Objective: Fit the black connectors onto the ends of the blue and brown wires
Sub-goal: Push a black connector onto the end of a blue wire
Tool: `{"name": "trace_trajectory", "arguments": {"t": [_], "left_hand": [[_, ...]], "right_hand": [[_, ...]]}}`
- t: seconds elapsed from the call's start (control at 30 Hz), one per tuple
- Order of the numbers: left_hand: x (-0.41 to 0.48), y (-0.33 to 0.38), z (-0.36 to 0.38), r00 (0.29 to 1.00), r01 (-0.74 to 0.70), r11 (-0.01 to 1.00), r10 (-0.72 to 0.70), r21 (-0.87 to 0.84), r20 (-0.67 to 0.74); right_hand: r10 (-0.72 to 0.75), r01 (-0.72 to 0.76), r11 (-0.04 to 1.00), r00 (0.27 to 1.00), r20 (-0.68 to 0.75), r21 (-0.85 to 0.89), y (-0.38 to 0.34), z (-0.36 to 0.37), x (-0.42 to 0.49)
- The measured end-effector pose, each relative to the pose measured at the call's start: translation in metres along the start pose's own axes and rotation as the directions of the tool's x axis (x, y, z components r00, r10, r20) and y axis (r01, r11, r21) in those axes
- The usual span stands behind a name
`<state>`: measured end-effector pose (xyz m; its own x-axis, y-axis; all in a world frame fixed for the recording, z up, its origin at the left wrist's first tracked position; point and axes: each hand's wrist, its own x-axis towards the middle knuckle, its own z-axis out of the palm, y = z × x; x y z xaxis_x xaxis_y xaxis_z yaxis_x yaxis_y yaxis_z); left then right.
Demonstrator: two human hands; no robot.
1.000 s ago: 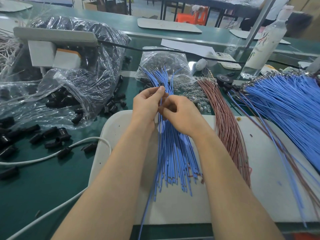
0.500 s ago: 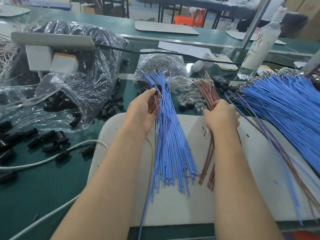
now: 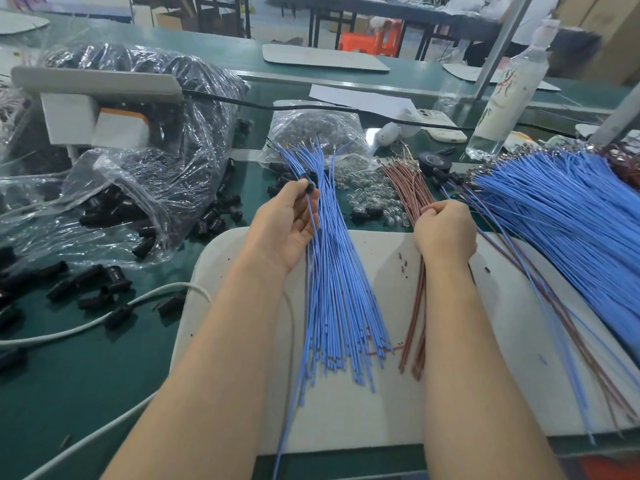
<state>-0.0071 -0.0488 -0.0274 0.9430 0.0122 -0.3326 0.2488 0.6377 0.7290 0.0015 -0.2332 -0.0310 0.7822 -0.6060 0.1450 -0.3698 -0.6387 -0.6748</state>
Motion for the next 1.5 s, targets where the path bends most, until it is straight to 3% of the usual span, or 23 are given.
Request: {"name": "trace_trajectory", "arguments": {"t": [0.23,0.43,1.03,1.13,1.2,1.3,1.4,1.5], "left_hand": [[-0.001,-0.001,0.002,1.000,-0.013,0.999,0.012,0.042,0.013],[-0.001,-0.002,0.002,1.000,-0.029,0.997,0.028,0.072,0.010],[-0.001,-0.002,0.004,0.999,-0.044,0.995,0.045,0.091,-0.003],[-0.002,-0.002,0.005,0.999,-0.043,0.994,0.043,0.099,-0.003],[-0.002,-0.002,0.004,0.999,-0.051,0.991,0.048,0.124,0.026],[-0.005,-0.001,0.006,0.973,-0.099,0.979,0.058,0.177,0.222],[-0.011,-0.003,0.011,0.907,-0.150,0.975,0.070,0.165,0.415],[-0.013,-0.006,0.013,0.885,-0.174,0.975,0.093,0.140,0.456]], "right_hand": [[-0.056,0.064,0.985,0.997,0.054,-0.160,0.002,0.006,-0.002],[-0.101,0.103,0.994,0.994,-0.039,0.045,0.001,0.004,-0.004],[-0.127,0.142,0.986,0.980,-0.154,0.090,0.001,0.004,-0.001],[-0.124,0.149,0.976,0.980,-0.157,0.160,-0.001,0.002,-0.002],[-0.088,0.132,0.923,0.987,-0.135,0.360,-0.006,-0.002,-0.003],[-0.083,0.075,0.707,0.996,-0.023,0.704,-0.016,-0.013,-0.006],[-0.275,-0.041,0.481,0.942,0.195,0.876,-0.025,-0.020,-0.016],[-0.473,0.006,0.601,0.809,0.349,0.799,-0.034,-0.017,-0.029]]}}
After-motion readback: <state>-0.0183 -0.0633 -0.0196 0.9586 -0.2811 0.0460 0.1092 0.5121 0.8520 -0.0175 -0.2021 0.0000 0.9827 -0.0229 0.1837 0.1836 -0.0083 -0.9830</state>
